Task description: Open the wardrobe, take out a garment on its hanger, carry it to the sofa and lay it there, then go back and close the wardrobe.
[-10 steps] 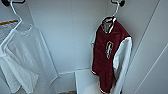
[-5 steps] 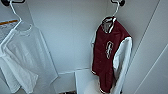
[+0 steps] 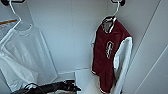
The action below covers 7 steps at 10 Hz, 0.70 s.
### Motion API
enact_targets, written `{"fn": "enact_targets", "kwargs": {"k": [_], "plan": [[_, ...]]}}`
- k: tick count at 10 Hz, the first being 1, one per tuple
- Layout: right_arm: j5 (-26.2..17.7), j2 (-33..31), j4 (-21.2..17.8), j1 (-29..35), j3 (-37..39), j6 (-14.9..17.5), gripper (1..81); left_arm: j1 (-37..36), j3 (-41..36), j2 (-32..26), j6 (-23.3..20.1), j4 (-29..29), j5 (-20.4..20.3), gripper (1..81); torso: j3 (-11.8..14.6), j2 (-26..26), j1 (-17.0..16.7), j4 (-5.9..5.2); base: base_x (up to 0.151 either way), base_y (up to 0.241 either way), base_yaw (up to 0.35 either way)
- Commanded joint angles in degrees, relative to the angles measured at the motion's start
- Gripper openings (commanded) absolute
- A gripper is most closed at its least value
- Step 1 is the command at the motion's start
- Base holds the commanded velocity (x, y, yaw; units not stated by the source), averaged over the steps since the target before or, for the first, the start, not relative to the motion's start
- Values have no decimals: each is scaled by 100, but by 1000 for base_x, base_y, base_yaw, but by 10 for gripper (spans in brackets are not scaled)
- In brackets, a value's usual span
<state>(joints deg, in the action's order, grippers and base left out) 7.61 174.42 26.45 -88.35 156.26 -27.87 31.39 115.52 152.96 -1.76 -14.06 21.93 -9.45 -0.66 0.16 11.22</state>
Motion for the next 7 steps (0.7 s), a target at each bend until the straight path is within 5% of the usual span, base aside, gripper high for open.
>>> {"fn": "enact_targets", "kwargs": {"k": [1, 7], "plan": [[-295, -10, 44, 154, -9, 9, 811, -1630, -47, -19, 87, -519, 531, 811, 0, 0, 0, 0, 0, 0, 0], [-286, -10, -26, 128, -18, -26, 811, -3256, -152, 587, 1229, -650, 989, 811, -5, 5, 7, 0, 0, 0, 0]]}}
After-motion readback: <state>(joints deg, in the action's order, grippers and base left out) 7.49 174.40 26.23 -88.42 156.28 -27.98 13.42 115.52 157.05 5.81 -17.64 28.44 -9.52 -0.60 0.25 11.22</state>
